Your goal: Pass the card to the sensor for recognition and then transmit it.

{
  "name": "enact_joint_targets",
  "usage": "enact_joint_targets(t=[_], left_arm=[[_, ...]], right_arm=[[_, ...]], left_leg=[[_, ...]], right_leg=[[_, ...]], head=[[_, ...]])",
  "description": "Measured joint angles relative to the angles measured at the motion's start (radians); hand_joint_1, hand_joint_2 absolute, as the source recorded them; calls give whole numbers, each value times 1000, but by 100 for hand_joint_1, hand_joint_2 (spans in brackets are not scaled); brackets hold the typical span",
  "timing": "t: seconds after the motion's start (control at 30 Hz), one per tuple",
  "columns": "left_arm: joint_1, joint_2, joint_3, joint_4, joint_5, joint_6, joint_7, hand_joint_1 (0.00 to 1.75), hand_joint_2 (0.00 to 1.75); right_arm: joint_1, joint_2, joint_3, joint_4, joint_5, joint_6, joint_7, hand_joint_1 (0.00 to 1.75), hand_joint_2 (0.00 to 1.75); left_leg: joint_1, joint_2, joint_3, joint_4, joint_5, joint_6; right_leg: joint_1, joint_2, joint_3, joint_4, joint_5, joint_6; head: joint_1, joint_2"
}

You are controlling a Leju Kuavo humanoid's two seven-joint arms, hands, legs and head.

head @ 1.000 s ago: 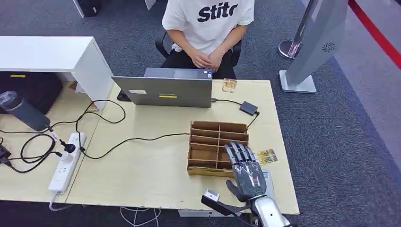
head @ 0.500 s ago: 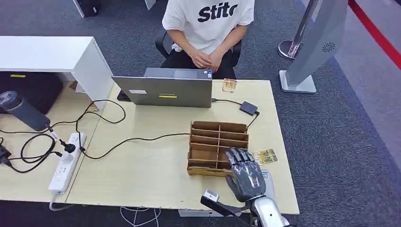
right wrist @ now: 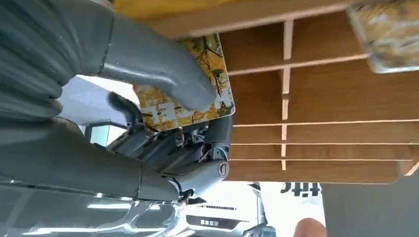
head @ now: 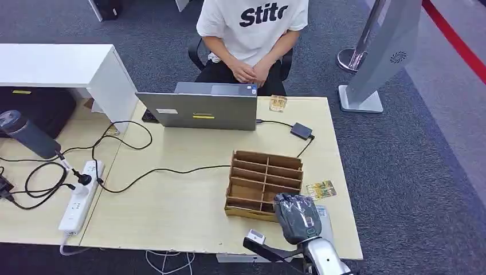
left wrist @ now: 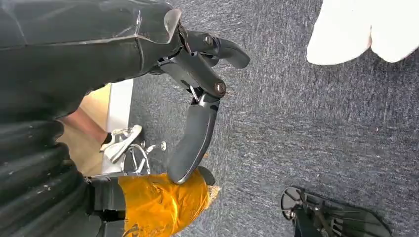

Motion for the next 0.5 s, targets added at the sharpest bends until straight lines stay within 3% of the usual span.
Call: enact_joint_targets(t=[0.5], left_arm=[[0, 0, 0, 0, -15, -1, 1, 0, 175]], right_arm=[[-44, 0, 0, -67, 13, -20, 0, 175, 175]], left_leg=[[0, 0, 0, 0, 0, 0]], right_leg=[[0, 0, 0, 0, 0, 0]], head=[[0, 0]])
